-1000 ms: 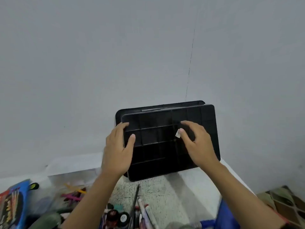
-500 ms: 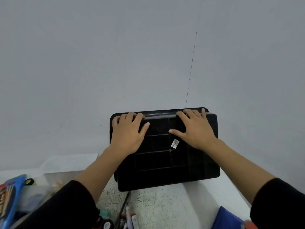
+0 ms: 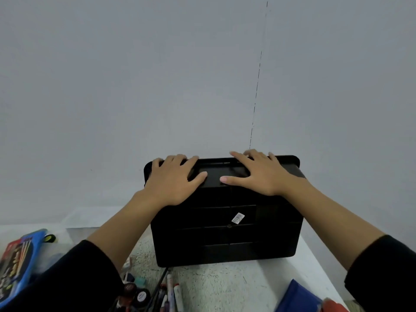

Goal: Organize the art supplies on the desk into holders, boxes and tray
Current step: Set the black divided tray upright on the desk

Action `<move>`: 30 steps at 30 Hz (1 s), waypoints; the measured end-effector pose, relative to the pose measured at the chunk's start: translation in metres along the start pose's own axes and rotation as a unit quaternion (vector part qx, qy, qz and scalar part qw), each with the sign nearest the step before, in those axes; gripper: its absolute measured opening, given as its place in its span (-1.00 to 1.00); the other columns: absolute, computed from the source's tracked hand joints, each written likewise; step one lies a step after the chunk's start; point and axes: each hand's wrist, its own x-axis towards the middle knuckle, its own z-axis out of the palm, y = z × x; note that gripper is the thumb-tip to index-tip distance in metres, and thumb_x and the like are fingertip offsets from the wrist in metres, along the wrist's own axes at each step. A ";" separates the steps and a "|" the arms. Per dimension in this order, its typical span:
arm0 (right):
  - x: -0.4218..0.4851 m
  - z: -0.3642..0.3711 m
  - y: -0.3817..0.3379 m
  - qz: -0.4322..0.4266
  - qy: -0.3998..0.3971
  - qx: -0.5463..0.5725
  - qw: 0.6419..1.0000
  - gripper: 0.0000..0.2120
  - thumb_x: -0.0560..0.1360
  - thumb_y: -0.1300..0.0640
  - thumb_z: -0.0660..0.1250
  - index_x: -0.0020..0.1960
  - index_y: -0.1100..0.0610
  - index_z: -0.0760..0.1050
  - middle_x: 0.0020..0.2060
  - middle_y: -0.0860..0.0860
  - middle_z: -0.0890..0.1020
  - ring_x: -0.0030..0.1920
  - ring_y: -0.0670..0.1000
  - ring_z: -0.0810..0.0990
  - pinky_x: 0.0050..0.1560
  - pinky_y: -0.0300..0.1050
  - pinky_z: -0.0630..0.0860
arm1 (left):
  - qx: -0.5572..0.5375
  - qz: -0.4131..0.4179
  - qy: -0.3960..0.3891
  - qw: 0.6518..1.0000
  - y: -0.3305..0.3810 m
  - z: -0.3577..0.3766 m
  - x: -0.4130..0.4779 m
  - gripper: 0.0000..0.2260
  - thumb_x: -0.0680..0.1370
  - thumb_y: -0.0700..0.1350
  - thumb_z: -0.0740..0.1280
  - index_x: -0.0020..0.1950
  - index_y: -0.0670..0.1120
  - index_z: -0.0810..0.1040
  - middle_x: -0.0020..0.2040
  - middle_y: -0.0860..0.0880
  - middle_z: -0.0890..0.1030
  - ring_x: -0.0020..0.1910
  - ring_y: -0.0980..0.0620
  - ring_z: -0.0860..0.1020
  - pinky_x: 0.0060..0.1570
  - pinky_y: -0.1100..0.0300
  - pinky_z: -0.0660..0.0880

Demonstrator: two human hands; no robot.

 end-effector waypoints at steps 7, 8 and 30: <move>-0.016 0.006 -0.002 -0.021 0.049 0.054 0.997 -0.07 0.09 -0.72 0.20 0.23 -0.13 0.37 0.06 -0.14 0.50 0.13 -0.06 0.43 0.24 -0.04 0.19 | -0.137 -0.019 0.008 0.990 -0.004 -0.010 -0.014 -0.30 0.25 0.65 0.18 0.11 0.16 0.44 0.03 0.20 0.54 0.08 0.10 0.47 0.17 0.07 0.17; -0.020 0.009 -0.002 -0.024 0.060 0.050 0.997 -0.06 0.07 -0.73 0.21 0.23 -0.13 0.37 0.05 -0.15 0.49 0.12 -0.07 0.41 0.25 -0.04 0.19 | -0.148 -0.022 0.014 0.989 -0.001 -0.010 -0.018 -0.32 0.24 0.64 0.24 0.08 0.15 0.43 0.00 0.20 0.54 0.06 0.12 0.46 0.14 0.06 0.16; -0.103 0.116 0.008 -0.149 -0.084 -0.011 0.985 -0.71 0.57 -0.31 0.21 -0.06 -0.10 0.43 -0.25 -0.11 0.55 -0.24 -0.08 0.51 -0.25 -0.11 0.44 | -0.169 0.111 0.017 0.979 -0.014 0.092 -0.140 -0.77 0.44 0.06 0.55 -0.02 0.12 0.54 -0.14 0.28 0.46 -0.17 0.26 0.46 -0.15 0.19 0.48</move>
